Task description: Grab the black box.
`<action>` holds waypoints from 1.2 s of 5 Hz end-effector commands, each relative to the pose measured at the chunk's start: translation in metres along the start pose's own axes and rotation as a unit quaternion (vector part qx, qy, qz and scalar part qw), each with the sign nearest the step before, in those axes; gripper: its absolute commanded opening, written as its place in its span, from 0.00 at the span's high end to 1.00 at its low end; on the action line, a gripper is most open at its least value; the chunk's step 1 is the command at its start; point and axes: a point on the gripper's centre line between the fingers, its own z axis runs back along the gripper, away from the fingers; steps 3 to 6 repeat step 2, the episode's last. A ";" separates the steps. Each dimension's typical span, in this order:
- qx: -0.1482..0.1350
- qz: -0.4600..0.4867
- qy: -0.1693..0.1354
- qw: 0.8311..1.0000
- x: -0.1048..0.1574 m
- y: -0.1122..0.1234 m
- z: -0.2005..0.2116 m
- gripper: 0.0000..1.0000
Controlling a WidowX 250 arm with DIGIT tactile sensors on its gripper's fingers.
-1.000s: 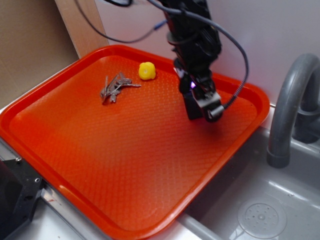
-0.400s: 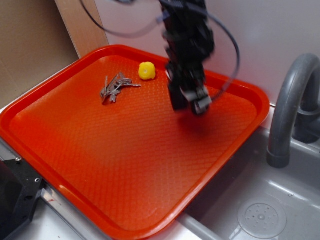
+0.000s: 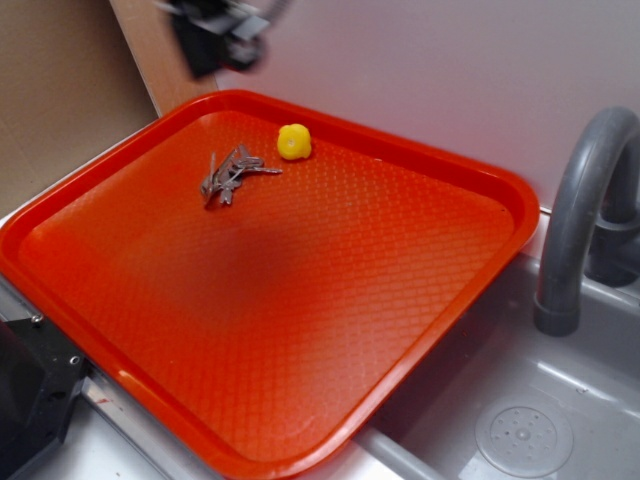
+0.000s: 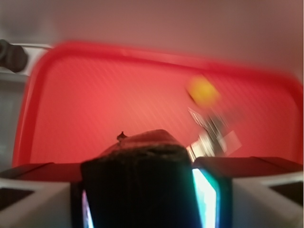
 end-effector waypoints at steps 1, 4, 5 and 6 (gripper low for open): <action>-0.050 0.075 -0.066 0.994 -0.028 0.016 0.076 1.00; -0.040 0.067 -0.065 0.995 -0.026 0.014 0.070 1.00; -0.040 0.067 -0.065 0.995 -0.026 0.014 0.070 1.00; -0.040 0.067 -0.065 0.995 -0.026 0.014 0.070 1.00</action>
